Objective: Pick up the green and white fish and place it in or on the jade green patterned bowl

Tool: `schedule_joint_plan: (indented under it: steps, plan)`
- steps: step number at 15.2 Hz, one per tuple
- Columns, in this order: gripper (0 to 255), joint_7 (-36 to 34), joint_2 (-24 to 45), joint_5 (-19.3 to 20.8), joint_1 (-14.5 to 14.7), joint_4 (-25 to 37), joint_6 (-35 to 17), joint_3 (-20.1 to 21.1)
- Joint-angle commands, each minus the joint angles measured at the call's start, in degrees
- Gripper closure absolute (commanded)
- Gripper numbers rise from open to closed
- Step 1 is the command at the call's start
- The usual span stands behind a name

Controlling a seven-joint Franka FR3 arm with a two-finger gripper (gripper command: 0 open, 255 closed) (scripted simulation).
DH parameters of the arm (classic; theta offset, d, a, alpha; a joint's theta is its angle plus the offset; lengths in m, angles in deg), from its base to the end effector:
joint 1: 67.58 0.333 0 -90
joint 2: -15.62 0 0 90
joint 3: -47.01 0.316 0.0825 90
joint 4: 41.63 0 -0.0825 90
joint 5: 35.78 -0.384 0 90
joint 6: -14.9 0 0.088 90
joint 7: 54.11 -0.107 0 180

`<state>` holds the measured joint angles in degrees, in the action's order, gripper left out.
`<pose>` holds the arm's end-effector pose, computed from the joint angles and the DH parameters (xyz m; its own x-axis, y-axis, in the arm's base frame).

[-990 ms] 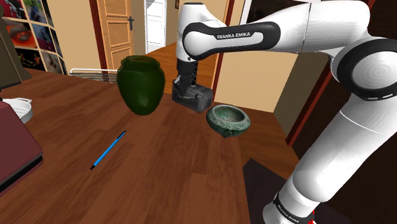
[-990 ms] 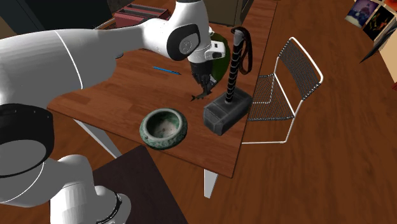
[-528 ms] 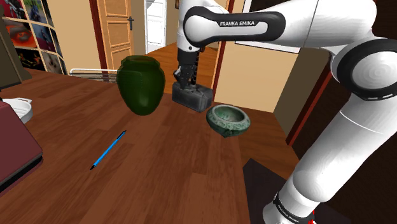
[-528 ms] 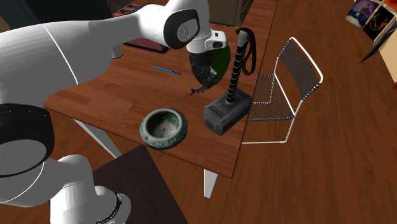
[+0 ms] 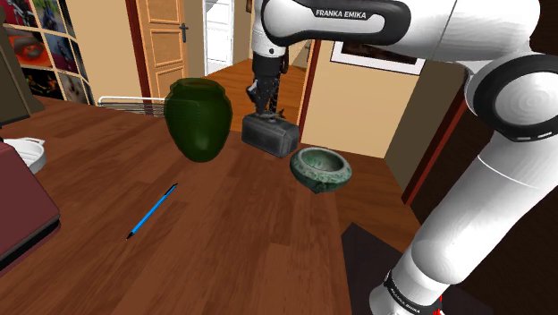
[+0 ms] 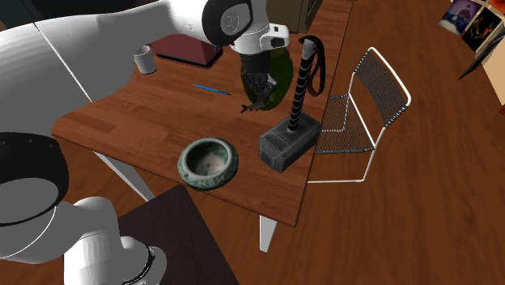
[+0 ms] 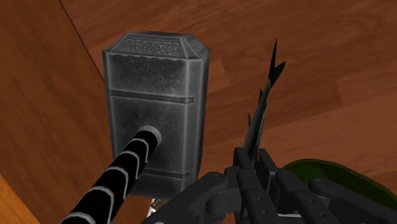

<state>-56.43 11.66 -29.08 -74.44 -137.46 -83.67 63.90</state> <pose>0.5403 0.0902 0.6270 0.9813 0.1521 0.1178 0.1364 -0.9818 0.1318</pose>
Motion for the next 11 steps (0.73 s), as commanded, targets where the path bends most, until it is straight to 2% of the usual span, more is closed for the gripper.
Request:
schedule_joint_plan:
  steps: [1,11]
  plan:
    - [255,0.70,-4.05,-1.19,-0.17,-4.32,-0.52,-0.41]
    - [255,5.52,-27.86,-5.99,1.01,-26.71,0.02,-4.53]
